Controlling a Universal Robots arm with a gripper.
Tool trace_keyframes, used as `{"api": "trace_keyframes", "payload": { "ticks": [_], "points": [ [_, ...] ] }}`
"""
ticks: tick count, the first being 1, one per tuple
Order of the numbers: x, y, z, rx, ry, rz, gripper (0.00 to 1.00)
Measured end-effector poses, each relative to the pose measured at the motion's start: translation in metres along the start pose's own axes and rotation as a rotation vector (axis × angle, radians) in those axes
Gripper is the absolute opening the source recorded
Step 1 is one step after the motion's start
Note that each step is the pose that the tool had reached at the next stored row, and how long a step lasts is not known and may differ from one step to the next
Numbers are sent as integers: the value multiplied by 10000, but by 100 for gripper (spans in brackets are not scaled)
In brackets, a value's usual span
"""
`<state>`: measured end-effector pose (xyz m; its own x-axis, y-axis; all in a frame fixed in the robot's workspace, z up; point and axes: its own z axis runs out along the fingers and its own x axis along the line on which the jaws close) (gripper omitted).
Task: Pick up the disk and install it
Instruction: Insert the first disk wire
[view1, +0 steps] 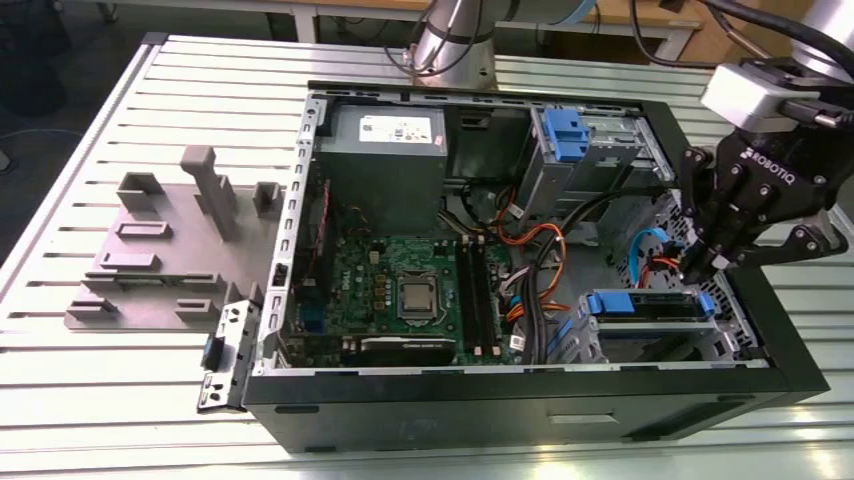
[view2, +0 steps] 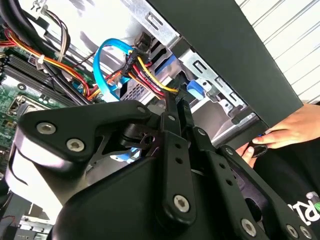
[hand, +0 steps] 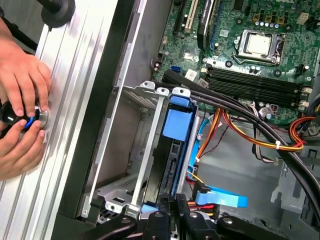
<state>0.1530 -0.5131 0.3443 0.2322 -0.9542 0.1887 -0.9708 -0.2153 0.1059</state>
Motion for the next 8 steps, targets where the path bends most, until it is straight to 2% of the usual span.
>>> {"api": "trace_keyframes", "payload": {
  "ticks": [5,8],
  "points": [
    [-1,2,22,-13,-18,213,17],
    [27,9,34,-5,-30,232,17]
  ]
}}
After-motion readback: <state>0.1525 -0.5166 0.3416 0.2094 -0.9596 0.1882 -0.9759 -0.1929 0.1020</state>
